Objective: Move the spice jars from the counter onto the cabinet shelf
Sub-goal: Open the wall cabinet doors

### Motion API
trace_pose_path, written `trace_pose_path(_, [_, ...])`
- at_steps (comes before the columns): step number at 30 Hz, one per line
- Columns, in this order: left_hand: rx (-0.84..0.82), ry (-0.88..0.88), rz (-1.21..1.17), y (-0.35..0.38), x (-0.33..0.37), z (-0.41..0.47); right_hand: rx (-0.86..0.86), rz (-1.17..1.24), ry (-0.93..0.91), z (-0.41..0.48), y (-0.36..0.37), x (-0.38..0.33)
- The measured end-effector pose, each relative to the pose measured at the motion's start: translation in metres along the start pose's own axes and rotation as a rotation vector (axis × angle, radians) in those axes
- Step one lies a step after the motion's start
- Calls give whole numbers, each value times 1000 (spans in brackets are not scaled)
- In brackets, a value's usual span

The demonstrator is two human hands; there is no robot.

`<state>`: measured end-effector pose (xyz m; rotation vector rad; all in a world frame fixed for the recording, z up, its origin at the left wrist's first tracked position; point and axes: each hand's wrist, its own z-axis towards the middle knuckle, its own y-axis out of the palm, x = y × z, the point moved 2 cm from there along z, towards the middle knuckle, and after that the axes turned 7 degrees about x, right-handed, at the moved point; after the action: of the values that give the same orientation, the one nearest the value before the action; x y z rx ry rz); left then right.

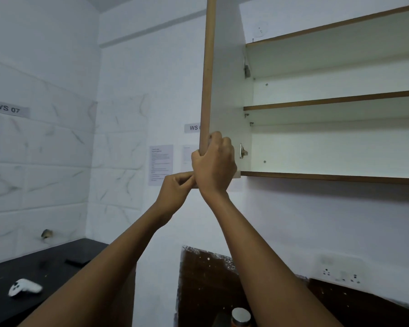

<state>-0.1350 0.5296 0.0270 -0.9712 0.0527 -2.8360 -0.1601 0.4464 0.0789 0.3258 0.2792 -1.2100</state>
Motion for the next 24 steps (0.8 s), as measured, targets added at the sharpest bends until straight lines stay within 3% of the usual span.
trace_pose_path(4, [58,-166,-54,-15,-16,0,-23,-40,-44,-11,20,-18])
trace_pose_path(12, [145,-308,-221,-38,-47,5,-103,-254,-96,-39,58,-44])
trace_pose_path(21, [127,-308,-217,-43,-54,11,-85,-296,-100,-44,60,-44])
trace_pose_path(24, [149,-302,-199,-40,-53,11,-177,-210,-150,-42,61,-39])
